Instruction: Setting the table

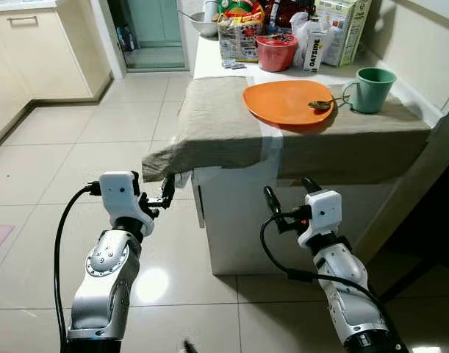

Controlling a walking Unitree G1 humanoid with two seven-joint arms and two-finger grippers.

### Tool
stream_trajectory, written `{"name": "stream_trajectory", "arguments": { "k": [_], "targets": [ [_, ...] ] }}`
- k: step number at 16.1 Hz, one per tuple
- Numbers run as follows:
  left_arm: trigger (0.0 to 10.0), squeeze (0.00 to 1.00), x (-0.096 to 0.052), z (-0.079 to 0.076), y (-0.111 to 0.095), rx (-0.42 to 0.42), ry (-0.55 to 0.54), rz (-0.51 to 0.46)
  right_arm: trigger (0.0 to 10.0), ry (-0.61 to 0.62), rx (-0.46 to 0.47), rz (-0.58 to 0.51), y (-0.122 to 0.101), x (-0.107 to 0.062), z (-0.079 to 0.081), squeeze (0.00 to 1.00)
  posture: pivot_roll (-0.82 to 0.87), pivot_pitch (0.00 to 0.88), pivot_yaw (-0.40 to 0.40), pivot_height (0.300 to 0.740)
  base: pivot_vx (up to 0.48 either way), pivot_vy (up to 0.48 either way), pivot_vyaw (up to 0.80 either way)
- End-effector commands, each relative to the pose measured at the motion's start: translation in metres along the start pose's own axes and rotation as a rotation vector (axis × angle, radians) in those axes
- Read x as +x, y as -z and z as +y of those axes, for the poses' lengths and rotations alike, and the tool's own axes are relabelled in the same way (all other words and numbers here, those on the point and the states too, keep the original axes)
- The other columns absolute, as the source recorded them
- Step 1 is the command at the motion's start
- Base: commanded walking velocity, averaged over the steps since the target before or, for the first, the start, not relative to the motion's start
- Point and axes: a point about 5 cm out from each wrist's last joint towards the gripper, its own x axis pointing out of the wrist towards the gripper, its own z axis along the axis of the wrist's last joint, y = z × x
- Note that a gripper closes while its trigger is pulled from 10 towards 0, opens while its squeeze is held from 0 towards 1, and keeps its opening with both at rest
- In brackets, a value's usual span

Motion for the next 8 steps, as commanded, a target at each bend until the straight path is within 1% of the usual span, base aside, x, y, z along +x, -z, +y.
{"name": "stream_trajectory", "arguments": {
  "k": [1, 6, 8],
  "targets": [
    [10.0, 0.0, 0.0016, 0.002, -0.006, 0.012, -0.006, -0.014, 10.0, -0.005, 0.005, 0.005, 0.0008, 0.0011, 0.0009, 0.0, -0.11, 0.0, 0.074, 0.74, 0.0, 0.0, 0.0],
    [10.0, 0.0, 0.0021, -0.0019, -0.0077, 0.015, -0.001, -0.021, 10.0, -0.005, -0.006, 0.012, 0.0004, -0.0021, -0.0041, 0.0, -0.11, 0.0, 0.062, 0.74, 0.0, 0.0, 0.0],
    [10.0, 0.0, 0.0017, -0.0025, -0.0074, 0.024, -0.003, -0.019, 10.0, -0.011, -0.007, 0.015, 0.0007, -0.0022, -0.0033, 0.0, -0.11, 0.0, 0.06, 0.74, 0.0, 0.0, 0.0]
  ]
}}
